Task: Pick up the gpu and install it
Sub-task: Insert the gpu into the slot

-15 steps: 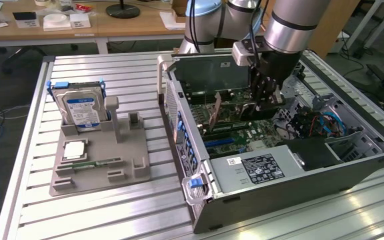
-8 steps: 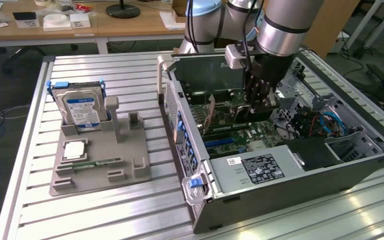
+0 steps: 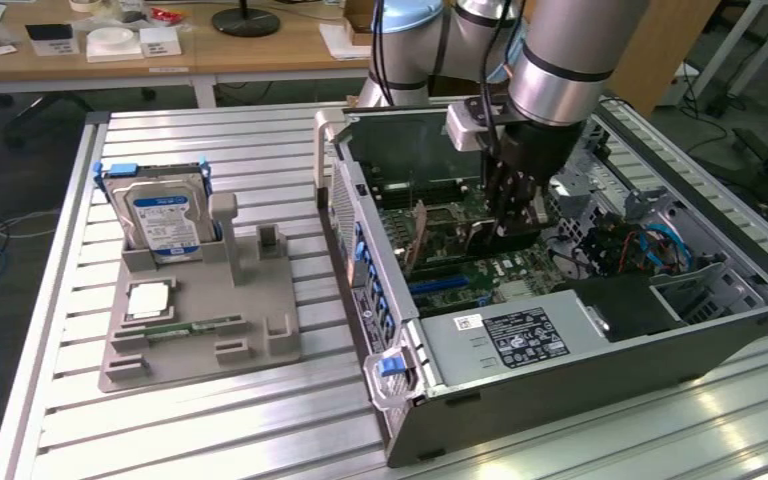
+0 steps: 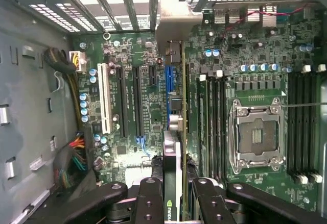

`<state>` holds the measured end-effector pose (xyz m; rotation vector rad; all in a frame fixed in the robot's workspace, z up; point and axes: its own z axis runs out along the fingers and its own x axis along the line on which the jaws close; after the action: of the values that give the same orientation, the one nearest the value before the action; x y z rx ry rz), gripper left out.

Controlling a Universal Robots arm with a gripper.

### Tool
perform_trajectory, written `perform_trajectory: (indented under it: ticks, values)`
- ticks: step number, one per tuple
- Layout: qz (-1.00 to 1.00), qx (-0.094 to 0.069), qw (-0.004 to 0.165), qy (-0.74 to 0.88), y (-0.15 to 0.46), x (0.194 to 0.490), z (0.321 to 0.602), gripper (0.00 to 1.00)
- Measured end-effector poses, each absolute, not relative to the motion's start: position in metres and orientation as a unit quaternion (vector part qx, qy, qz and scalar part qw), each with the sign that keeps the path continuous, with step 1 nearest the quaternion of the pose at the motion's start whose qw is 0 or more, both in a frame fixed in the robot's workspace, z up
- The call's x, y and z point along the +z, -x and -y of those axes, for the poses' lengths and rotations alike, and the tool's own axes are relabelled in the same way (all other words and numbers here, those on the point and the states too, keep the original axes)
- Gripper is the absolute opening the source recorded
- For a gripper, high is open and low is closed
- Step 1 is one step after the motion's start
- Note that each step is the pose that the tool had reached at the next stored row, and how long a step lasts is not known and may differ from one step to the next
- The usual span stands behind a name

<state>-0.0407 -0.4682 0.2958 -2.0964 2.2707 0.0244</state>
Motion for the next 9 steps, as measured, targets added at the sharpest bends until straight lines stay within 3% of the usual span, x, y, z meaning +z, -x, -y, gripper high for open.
perform_trajectory:
  ticks: [9]
  values:
    - [-0.734, 0.008, 0.025, 0.679, 0.0427, 0.2886, 0.4683, 0.27]
